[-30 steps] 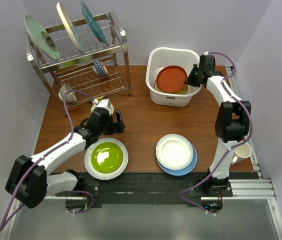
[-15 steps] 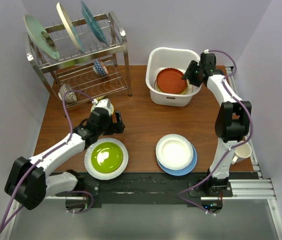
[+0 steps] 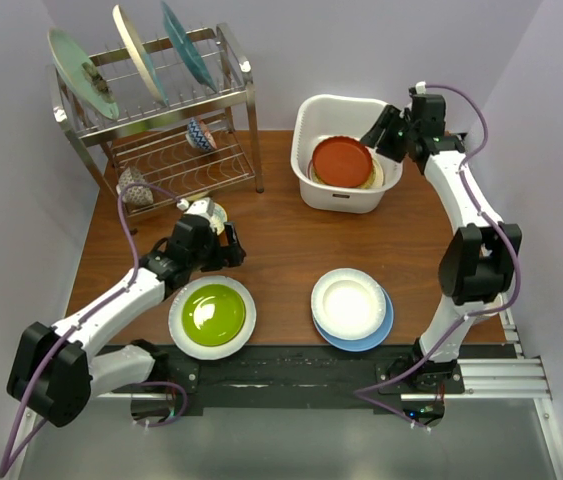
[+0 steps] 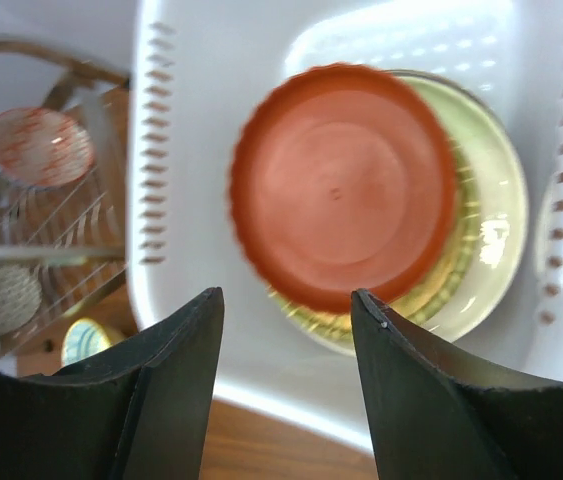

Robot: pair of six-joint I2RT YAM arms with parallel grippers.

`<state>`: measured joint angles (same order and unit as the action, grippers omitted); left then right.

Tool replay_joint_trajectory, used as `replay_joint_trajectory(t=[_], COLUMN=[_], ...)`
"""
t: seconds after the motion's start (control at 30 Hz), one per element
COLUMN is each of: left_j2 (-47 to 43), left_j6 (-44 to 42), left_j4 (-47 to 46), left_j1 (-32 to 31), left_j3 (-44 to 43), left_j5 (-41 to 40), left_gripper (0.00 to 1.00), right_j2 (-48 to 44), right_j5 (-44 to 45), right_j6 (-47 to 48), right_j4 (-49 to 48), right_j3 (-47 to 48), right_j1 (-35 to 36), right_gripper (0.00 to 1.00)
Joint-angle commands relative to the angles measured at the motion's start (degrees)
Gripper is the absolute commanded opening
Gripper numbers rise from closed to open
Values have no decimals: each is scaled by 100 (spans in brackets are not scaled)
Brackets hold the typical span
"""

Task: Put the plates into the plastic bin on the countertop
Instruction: Pick up the plate from the corner of the board.

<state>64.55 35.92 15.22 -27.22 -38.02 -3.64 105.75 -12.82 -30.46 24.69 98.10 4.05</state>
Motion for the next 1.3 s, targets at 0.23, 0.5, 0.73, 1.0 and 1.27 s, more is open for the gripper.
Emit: replay_joint_trajectory(t=[0.23,0.5,0.73,1.0,1.27], left_j2=[-610,-1155,-1278,-1358,-1156], left_j6=[591,706,820,952,873], left_j4=[955,1369,1606,1721,1589], left_j1=[542,683,683,657,622], left_j3=[163,392,673,664,708], left_j5=[56,48,179,153,197], left_gripper=[100,99,99,99,99], right_j2=[-1056,-1391,-1303,-1172,-943], right_j5=[-397,-502,-669,-792,-810], right_j6=[198,102,-206,-715,-1015], right_j4=[80,10,-315,-877,-1230], right_j3=[-1055,-1917,-2735,-3446,-3307], right_j1=[1333,2406,3618,4612,5219], right_gripper=[58,55,51,44,40])
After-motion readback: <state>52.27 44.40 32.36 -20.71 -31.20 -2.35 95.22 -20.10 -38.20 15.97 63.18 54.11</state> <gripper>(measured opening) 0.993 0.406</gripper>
